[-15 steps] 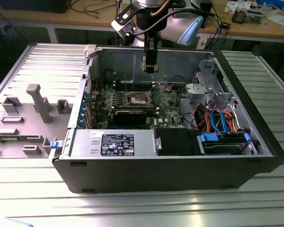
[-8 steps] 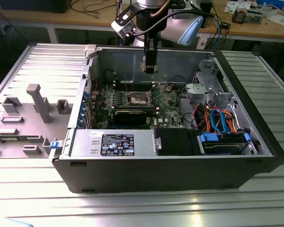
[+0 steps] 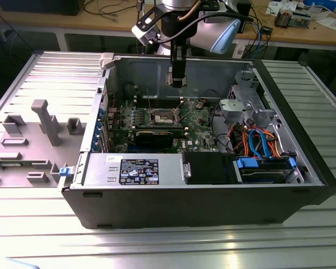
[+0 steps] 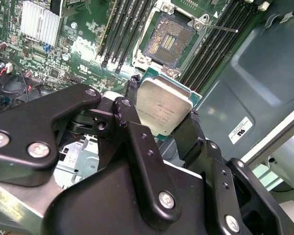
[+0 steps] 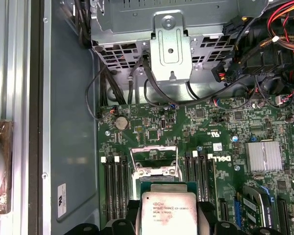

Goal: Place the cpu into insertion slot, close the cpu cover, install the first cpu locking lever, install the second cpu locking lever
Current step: 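Place the cpu into insertion slot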

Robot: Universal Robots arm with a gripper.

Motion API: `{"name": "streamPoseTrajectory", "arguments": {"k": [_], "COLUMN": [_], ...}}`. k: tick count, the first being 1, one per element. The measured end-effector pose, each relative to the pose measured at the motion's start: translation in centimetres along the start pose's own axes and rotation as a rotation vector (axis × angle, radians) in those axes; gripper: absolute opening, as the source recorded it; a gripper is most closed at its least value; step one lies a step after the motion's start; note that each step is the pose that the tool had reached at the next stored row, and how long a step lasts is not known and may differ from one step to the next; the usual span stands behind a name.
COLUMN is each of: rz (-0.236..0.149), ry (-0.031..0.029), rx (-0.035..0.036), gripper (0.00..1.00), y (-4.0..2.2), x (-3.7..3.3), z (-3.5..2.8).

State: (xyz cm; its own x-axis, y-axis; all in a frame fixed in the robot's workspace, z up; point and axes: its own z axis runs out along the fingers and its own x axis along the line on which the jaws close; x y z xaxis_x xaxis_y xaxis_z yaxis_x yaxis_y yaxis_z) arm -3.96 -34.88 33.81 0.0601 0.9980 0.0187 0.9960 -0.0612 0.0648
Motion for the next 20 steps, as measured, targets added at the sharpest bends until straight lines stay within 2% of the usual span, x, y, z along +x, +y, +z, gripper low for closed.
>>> {"name": "streamPoseTrajectory", "arguments": {"k": [9,15,20], "rz": [0.002,0.013,0.004], "ry": [0.0001,-0.0008,-0.0002], "rx": [-0.0002,-0.0004,-0.0002], "gripper": [0.55,0.55,0.55], "y": [-0.08,-0.49,-0.89], "x": [-0.01,-0.04,-0.03], "z": [0.13,0.91,1.64]}}
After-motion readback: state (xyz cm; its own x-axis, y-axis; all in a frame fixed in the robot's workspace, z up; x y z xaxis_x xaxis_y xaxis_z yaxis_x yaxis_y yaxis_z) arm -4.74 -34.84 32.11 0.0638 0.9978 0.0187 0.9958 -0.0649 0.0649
